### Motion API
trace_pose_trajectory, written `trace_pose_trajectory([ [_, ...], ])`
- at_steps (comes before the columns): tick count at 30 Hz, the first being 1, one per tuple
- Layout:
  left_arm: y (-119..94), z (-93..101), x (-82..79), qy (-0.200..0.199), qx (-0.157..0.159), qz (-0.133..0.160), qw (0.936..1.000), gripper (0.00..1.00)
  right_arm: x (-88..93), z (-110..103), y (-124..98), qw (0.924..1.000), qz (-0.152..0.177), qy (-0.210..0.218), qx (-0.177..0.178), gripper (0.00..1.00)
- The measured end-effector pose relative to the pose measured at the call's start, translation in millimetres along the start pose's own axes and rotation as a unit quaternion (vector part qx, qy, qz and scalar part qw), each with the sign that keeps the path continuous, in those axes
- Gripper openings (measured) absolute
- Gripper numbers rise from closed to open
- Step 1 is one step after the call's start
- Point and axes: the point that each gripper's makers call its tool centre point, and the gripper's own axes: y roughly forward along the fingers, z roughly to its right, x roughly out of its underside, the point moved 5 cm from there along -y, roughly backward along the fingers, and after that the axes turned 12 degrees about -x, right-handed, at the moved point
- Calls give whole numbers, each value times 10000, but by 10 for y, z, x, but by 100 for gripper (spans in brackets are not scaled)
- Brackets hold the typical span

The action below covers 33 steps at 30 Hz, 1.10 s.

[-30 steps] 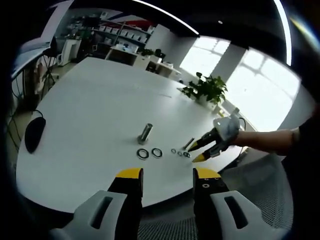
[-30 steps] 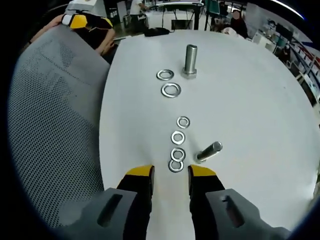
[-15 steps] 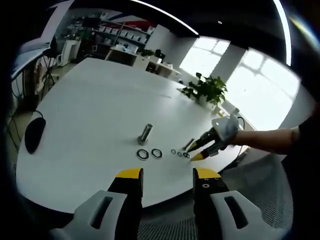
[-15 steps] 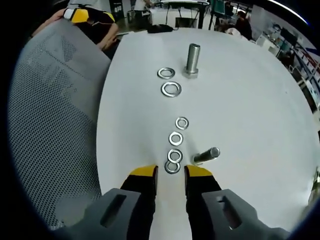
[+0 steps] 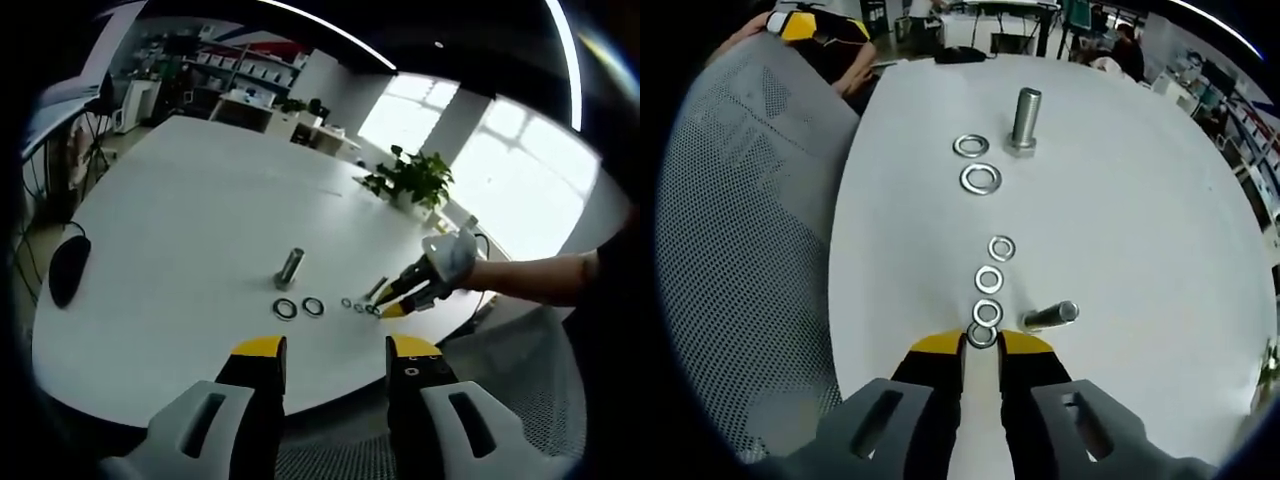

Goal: Place the washer onto the threaded stud by aligning its center hole with the stud, sliding it down to the base, and recovering from edge contact or off-axis alignment until the washer reaches the visible bottom stop.

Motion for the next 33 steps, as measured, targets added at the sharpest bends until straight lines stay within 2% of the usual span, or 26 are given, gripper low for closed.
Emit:
trace_pose_trajectory([
  [17, 5, 3, 4, 9, 20, -17, 10000, 38, -30, -5, -231, 9999, 93, 47, -56, 14],
  [33, 5, 4, 6, 13, 17, -23, 10000, 38, -198, -54, -522, 9988, 473, -99, 11, 14],
])
